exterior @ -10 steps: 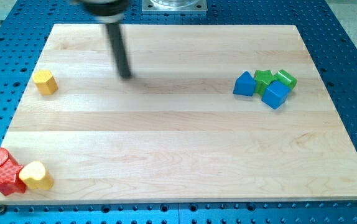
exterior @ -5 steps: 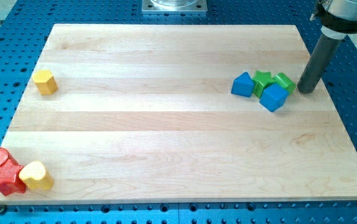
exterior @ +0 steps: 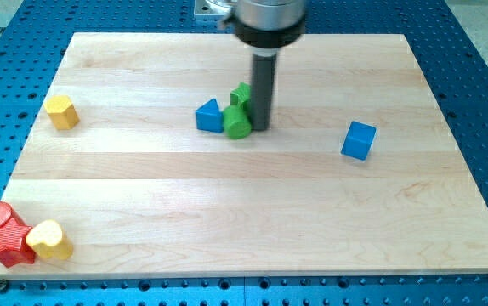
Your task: Push both the green blocks and blue triangle towards the yellow hexagon
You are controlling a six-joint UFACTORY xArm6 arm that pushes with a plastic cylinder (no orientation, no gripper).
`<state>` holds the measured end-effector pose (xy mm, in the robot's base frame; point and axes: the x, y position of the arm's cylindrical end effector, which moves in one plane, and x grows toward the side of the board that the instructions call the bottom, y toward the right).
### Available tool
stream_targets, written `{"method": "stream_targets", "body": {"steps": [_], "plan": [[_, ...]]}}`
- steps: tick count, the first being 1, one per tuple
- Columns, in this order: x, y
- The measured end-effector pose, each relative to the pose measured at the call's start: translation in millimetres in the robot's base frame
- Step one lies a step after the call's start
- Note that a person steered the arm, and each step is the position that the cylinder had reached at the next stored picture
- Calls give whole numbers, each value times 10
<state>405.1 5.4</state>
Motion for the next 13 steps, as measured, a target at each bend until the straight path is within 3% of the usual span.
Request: {"method": "stream_targets", "body": {"steps": [1,2,3,4,5,7,8,9,10,12,13], "plan": [[15,-581],[180,-145],[1111,-175],[2107,-1350],[1961,-2052],[1640,-2109],[1227,-2186],[1460,-2325],[1341,-2666],[779,-2267],[796,-1186]]}}
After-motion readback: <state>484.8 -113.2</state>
